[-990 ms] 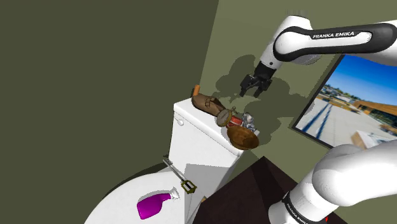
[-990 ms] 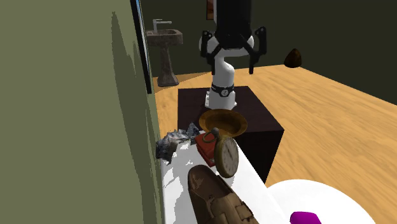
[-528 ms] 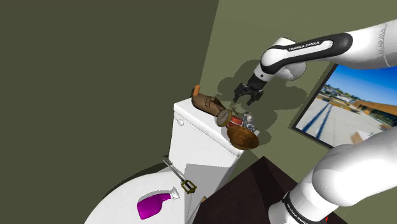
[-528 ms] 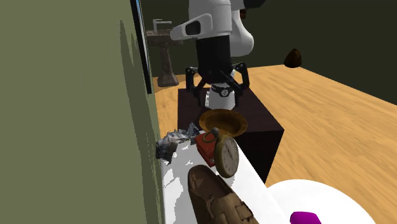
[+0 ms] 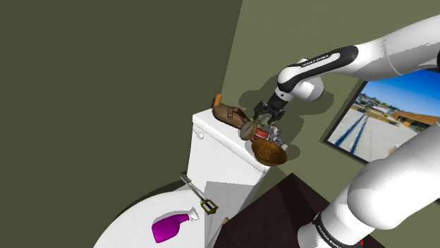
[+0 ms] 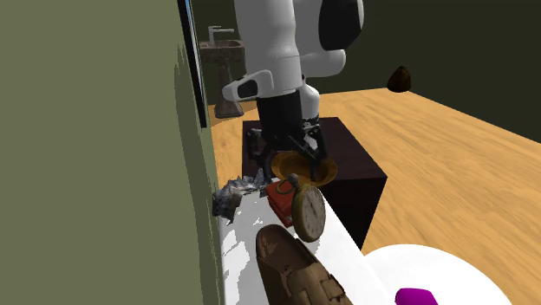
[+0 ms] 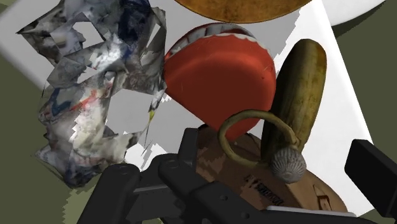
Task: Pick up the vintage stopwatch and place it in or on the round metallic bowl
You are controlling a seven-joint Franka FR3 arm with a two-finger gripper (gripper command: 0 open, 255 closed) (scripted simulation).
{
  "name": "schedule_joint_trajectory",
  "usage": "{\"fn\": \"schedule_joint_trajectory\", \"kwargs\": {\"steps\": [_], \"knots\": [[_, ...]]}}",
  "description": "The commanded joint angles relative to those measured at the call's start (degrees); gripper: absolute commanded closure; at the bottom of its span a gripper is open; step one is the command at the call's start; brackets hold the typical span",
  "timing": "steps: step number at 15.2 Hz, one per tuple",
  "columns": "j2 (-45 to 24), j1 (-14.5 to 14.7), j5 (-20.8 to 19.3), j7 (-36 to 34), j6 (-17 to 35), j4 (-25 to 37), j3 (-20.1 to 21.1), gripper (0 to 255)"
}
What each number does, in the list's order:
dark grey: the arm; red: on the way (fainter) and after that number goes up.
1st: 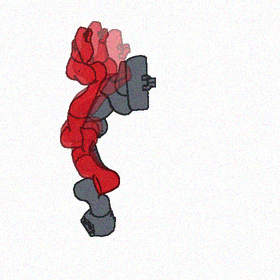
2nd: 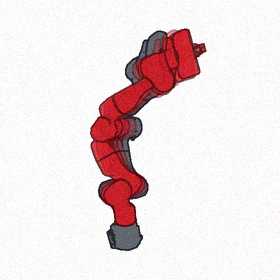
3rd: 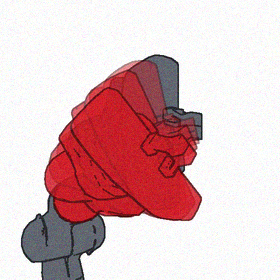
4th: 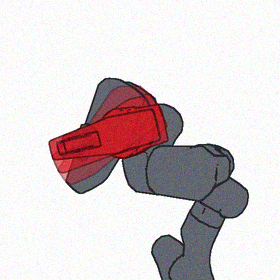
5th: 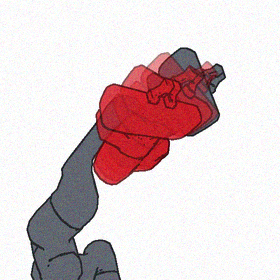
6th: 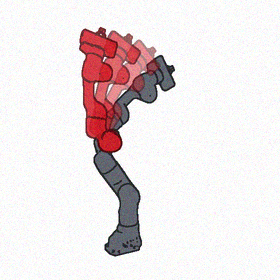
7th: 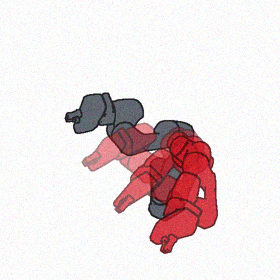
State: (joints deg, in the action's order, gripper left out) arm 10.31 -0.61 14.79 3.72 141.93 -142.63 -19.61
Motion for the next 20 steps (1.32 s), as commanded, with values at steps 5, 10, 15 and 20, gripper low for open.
{"fn": "schedule_joint_trajectory", "kwargs": {"steps": [5, 10, 15, 20], "knots": [[-2.6, 0.9, 2.3, 1.5, 2.8, -0.4, -0.1, 0], [-2.6, 0.9, 2.3, 1.5, 2.8, -0.4, -0.1, 0], [-2.6, 0.9, 2.3, 1.5, 2.8, -0.4, -0.1, 255], [-2.6, 0.9, 2.3, 1.5, 2.8, -0.4, -0.1, 255]]}}
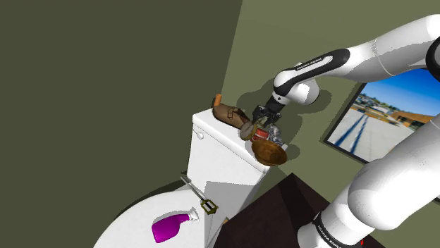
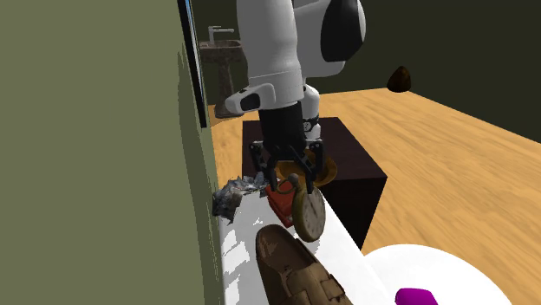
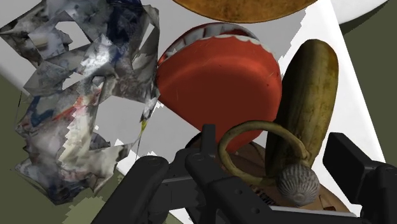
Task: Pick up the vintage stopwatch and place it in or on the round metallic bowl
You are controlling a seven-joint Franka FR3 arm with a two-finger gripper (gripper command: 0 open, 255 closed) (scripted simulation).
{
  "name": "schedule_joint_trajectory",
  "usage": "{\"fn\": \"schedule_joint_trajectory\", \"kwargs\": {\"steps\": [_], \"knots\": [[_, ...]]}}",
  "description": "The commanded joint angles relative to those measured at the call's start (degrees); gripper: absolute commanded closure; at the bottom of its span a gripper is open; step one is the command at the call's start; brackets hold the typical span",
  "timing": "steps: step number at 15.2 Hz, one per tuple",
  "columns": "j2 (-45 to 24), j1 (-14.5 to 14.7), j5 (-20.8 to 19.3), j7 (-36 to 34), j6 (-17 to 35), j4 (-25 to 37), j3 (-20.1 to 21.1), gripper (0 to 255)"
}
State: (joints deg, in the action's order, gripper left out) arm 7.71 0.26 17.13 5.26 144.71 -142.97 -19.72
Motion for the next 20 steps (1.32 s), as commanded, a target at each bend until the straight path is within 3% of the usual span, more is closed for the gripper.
{"fn": "schedule_joint_trajectory", "kwargs": {"steps": [1, 20], "knots": [[0.6, -0.2, -0.6, -0.6, -0.8, 0.2, 0.1, 255], [9.1, -2.2, -7.7, -8.0, -15.5, 7.5, 1.9, 255]]}}
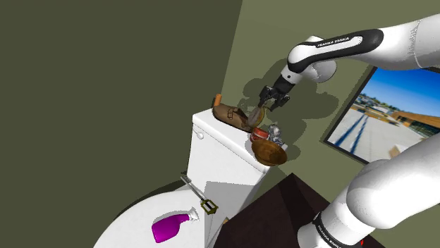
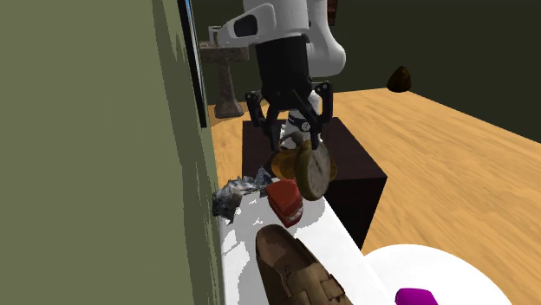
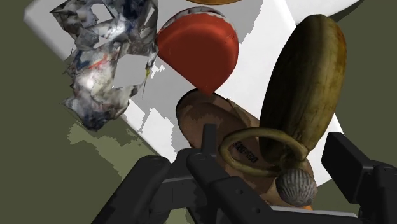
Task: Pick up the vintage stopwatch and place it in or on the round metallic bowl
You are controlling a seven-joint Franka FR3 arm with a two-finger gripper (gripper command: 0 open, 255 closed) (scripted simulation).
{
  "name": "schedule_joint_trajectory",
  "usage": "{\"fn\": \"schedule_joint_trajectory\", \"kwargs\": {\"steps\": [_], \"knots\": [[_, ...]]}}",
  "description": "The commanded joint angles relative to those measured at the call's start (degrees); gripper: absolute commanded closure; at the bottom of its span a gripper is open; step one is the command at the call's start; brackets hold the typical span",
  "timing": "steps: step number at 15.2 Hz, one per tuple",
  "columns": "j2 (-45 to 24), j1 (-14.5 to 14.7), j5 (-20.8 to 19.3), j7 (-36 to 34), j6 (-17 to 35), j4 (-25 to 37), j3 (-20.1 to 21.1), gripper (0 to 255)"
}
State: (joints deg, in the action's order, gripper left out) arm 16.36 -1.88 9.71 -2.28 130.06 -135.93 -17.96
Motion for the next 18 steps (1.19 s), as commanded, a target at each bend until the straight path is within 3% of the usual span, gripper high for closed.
{"fn": "schedule_joint_trajectory", "kwargs": {"steps": [1, 4, 10, 16, 18], "knots": [[0.7, -0.1, -0.4, -0.7, -1.6, 1.0, 0.3, 255], [1.3, -0.2, -0.9, -1.3, -3.5, 2.3, 0.4, 255], [16.6, -3.0, -4.9, -4.7, -8.4, -7.4, 2.9, 255], [32.8, -6.2, -7.0, -7.1, -17.3, -14.7, 5.4, 255], [32.8, -6.3, -7.1, -6.9, -15.8, -16.2, 5.2, 255]]}}
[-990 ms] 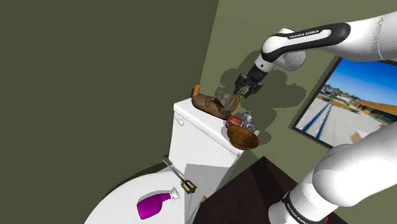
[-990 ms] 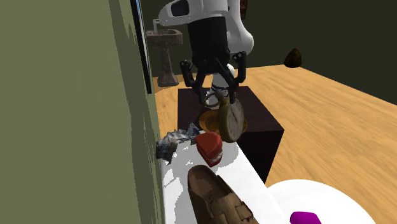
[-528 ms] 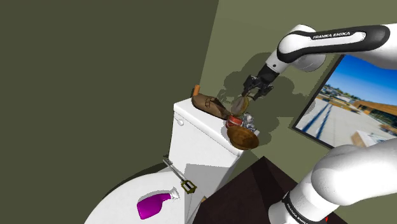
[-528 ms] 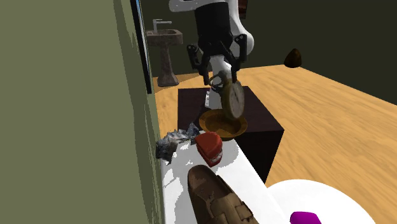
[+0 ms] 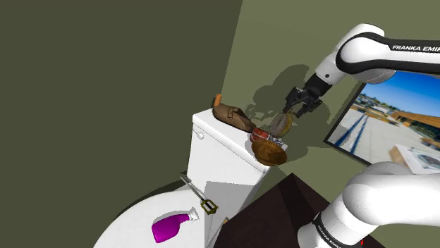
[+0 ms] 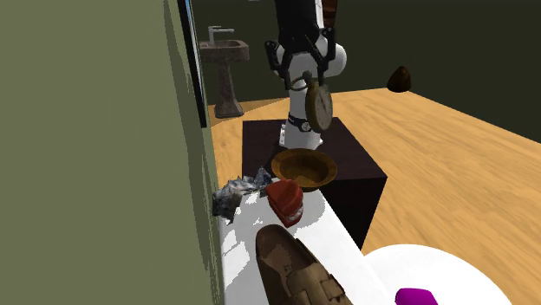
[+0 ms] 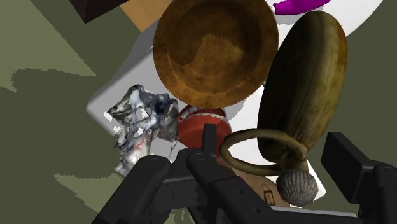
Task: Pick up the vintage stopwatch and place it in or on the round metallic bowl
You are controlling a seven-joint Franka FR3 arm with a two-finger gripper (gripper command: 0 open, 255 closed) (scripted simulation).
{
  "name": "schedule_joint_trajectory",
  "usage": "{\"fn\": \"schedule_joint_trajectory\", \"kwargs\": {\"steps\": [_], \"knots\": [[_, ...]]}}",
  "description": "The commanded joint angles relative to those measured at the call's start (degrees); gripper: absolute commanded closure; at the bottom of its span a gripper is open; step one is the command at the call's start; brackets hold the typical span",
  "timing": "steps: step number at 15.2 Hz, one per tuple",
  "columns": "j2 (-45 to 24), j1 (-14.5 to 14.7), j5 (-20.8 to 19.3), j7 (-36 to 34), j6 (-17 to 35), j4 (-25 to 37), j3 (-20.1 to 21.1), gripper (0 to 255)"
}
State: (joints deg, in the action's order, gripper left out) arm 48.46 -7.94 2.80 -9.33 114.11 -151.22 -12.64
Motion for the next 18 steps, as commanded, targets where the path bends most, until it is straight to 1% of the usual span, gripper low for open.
{"fn": "schedule_joint_trajectory", "kwargs": {"steps": [1, 10, 18], "knots": [[0.6, -0.3, -0.2, 0.3, 0.9, -1.6, -0.2, 255], [-0.6, -0.5, -0.4, 1.6, 8.3, -7.9, -1.2, 255], [-3.1, -0.3, -0.5, 3.1, 15.5, -12.8, -2.4, 255]]}}
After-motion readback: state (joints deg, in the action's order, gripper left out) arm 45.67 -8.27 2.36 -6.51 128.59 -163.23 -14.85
